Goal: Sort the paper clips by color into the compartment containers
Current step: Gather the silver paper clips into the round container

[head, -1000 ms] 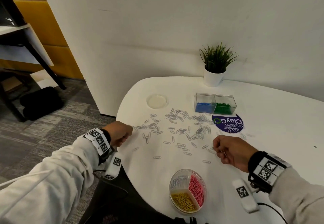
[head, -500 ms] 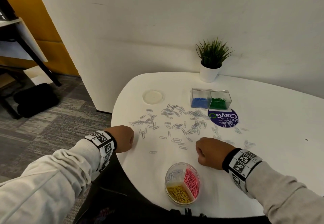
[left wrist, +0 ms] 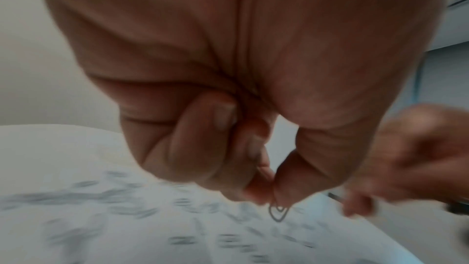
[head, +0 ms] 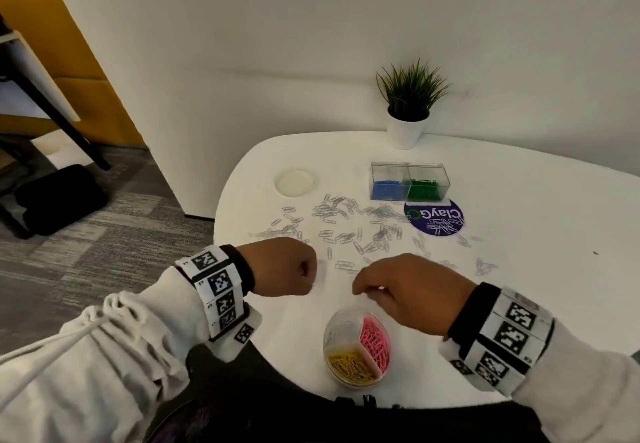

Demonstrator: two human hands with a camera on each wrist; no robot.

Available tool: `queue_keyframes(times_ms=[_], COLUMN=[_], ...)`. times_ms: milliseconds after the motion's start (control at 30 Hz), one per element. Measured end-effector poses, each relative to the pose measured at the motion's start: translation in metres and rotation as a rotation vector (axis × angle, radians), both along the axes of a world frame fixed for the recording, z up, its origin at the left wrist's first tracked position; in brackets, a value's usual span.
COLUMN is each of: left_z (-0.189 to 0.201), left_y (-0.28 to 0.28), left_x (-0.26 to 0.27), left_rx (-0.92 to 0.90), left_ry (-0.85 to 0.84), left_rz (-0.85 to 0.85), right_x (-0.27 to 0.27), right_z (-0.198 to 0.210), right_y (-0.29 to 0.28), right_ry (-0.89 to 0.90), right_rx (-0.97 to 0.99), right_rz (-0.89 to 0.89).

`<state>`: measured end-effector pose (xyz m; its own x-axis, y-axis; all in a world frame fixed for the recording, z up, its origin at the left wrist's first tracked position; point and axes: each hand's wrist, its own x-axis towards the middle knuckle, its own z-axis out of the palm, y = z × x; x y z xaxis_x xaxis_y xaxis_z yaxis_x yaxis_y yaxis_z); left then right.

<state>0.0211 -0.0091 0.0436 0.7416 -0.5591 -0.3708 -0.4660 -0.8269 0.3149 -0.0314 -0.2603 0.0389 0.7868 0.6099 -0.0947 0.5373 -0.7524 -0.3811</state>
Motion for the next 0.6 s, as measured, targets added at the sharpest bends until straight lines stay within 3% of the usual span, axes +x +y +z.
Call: queue_keyframes(times_ms=[100,233,400,600], left_z=[0.004,-0.006,-0.013,-0.002], left_y=[-0.029,-0.050,-0.056,-0.044], left_x=[-0.025,-0.043,-0.052,-0.039], left_rx=[-0.028,0.033,0.093,-0.099], left_ry=[0.046,-0.059,-0.167,-0.164], left_rz=[-0.145,-0.297,-0.335,-0.212], right_x=[0.022,0.040,0.048,0.058], right_z=[-0.012,-0.044,-0.068,-0.063], right_y=[-0.051,-0.110,-0.136,-0.182], right_ry=[-0.016,0.028,0.058,0.019], right_rx=[-0.133,-0.322,-0.285,-0.135], right_rz=[-0.239,-0.474,-0.628,-1.029])
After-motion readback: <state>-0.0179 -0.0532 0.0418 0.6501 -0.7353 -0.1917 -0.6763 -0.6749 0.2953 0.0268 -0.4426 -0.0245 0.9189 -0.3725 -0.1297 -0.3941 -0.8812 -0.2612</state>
